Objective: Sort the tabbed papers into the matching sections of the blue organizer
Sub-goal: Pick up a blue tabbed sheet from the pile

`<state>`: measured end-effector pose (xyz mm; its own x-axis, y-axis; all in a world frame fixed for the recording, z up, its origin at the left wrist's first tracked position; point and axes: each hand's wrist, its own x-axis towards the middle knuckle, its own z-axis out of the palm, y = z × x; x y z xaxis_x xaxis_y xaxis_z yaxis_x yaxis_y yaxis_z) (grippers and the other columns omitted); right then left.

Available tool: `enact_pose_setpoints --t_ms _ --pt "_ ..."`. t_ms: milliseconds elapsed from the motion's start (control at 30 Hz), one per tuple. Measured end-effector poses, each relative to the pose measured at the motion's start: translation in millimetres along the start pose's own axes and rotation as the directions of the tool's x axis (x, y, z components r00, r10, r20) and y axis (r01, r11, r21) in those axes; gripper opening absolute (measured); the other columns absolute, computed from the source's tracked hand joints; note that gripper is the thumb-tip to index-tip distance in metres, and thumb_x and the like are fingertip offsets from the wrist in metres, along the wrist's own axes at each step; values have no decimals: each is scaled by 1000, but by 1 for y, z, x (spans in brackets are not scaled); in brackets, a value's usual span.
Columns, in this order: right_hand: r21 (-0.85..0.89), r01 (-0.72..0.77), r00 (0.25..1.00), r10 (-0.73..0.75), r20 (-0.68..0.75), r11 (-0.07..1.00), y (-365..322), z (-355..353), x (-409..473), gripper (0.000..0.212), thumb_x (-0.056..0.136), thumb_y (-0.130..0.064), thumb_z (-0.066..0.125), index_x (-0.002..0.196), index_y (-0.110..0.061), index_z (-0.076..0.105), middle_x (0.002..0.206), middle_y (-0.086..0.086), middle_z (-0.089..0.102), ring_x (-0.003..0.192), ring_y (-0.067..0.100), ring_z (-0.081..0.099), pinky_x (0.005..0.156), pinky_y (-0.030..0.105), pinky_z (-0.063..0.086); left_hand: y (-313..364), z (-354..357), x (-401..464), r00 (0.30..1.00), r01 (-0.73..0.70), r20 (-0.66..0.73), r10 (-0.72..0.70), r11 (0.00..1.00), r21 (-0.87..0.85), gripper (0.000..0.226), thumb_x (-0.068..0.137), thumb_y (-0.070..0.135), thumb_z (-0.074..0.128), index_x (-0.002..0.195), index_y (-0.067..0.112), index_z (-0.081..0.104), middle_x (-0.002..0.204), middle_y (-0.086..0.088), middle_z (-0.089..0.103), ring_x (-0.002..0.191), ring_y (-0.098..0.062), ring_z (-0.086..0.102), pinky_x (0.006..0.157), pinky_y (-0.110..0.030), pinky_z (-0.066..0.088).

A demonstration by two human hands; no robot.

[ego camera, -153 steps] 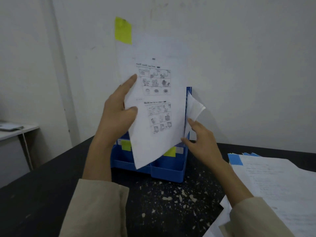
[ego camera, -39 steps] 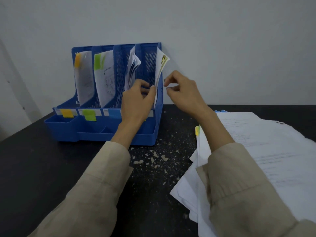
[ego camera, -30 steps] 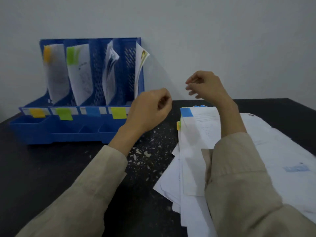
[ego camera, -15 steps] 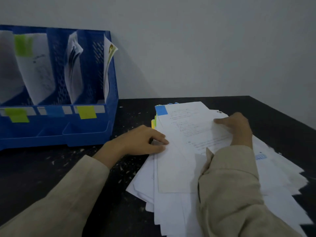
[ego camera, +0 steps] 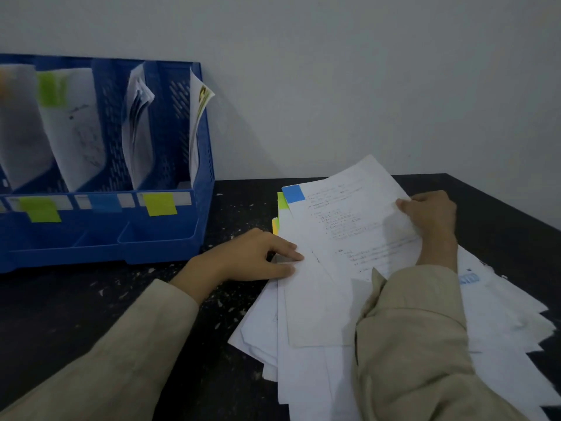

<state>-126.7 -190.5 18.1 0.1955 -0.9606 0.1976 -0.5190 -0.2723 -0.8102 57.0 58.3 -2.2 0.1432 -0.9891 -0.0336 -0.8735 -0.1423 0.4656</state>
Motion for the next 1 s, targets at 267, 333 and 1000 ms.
enact_pose_setpoints --t_ms 267,333,1000 --pt "282 197 979 -170 -115 939 -5 0 -5 33 91 -16 57 61 -7 50 56 5 35 54 15 31 65 23 31 1 -1 -1 1000 -5 1 5 1000 -5 34 88 39 61 122 39 60 139 16 47 124 2 43 106 -16 28" --pt "399 211 978 -194 -83 892 -6 -3 -6 35 90 -15 57 60 -8 41 59 5 27 55 14 24 58 24 25 1 -3 -2 997 -18 -74 15 999 -32 31 88 36 62 119 35 63 137 12 50 121 4 43 101 -8 27" --pt "742 14 690 -544 478 670 -74 15 -17 71 41 -39 91 102 -11 68 102 8 72 86 23 71 73 34 59 19 -84 -40 740 -247 -670 -50 907 -340 45 91 -3 51 118 31 58 126 15 56 117 -7 52 102 -38 45"
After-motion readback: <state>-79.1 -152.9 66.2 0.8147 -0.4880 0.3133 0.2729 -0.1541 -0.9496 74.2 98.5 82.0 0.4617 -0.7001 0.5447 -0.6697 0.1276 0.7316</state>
